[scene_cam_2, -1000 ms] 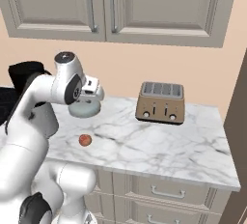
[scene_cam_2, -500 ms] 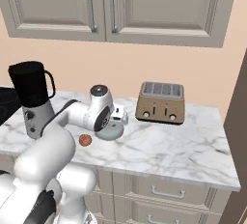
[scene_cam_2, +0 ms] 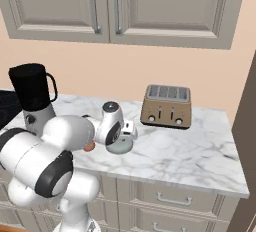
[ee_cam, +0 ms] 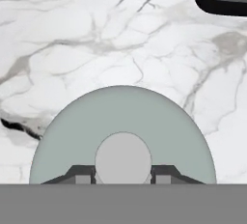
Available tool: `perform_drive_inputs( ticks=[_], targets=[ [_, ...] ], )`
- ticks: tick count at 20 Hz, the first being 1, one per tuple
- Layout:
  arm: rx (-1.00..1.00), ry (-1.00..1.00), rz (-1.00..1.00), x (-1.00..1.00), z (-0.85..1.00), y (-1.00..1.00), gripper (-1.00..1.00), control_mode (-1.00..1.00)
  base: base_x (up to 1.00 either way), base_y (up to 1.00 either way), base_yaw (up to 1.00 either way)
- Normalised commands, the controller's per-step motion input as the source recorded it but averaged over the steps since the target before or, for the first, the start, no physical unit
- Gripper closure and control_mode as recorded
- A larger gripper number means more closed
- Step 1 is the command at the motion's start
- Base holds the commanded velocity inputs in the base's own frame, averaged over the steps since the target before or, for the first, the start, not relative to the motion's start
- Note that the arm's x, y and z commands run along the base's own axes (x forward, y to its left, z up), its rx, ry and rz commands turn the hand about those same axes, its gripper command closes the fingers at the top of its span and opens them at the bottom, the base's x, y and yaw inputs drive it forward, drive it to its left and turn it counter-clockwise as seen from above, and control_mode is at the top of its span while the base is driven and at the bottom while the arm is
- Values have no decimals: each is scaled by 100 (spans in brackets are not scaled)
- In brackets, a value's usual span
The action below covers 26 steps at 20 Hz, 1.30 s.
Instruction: Open the blender lid, put the peach in the blender, close the lid, and start the blender.
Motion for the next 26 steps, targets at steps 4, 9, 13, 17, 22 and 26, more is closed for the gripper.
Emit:
perform_drive_inputs(
  ticks=[4, 9, 13, 17, 22, 26],
  targets=[
    [0, 0, 0, 2, -35, -1, 100, -100, 0, 0, 0],
    [0, 0, 0, 3, -28, 0, -100, -100, 0, 0, 0],
    [0, 0, 0, -8, 1, 0, -100, -100, 0, 0, 0],
    [-1, 0, 0, -6, 42, 0, -100, -100, 0, 0, 0],
    [-2, -2, 1, -10, 46, 16, -100, -100, 0, 0, 0],
    [-7, 1, 12, -28, 13, 89, -100, -100, 0, 0, 0]
  ],
)
